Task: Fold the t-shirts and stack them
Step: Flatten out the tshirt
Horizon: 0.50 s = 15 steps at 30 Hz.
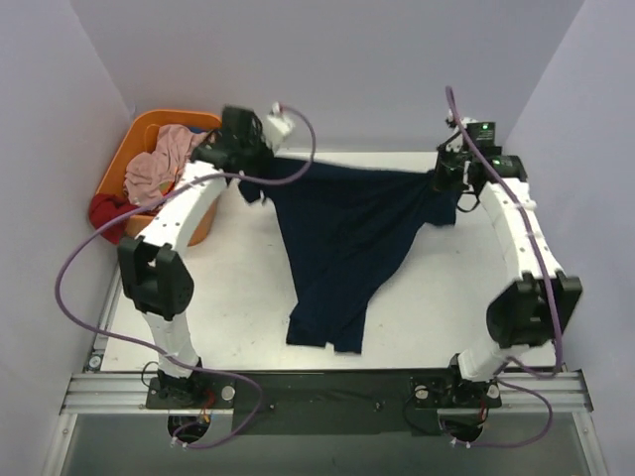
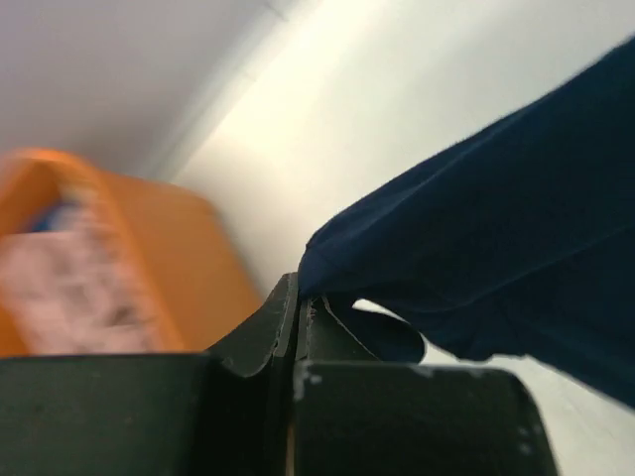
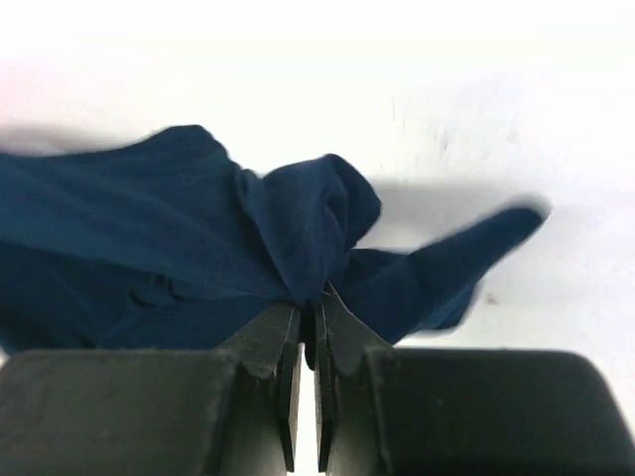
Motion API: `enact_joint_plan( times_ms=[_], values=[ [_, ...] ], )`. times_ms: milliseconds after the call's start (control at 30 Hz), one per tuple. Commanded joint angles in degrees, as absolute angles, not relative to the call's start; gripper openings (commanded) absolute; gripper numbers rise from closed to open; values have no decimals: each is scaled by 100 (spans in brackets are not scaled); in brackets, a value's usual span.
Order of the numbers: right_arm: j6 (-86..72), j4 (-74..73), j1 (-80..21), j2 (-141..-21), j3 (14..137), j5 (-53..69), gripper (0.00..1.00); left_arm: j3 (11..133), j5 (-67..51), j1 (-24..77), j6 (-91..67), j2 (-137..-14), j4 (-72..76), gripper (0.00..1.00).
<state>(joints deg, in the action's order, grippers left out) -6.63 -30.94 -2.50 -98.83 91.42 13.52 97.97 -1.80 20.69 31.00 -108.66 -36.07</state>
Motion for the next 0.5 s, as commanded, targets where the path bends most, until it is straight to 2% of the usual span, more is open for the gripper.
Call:
enact_joint_plan(
  times_ms=[0, 100, 200, 333, 467],
  values=[
    [-176, -3243, -491, -8193, 9404, 1431, 0, 12359, 246, 1872, 2961, -9941, -4393, 0],
    [-44, -3217, -711, -7263, 9571, 2045, 0, 13497, 683, 1872, 3102, -9687, -4877, 0],
    [263, -3138, -1378, -6707, 9694, 2556, 0, 14455, 1185, 1872, 3479, -9370, -4660, 0],
    [89, -2867, -2590, -6128, 9721, 3085, 0, 14650, 1766, 1890, 3989, -8719, -3554, 0],
    [-332, -2461, -3804, -5705, 9388, 2568, 0, 14977, 1741, 1977, 4410, -8701, -3078, 0]
  ],
)
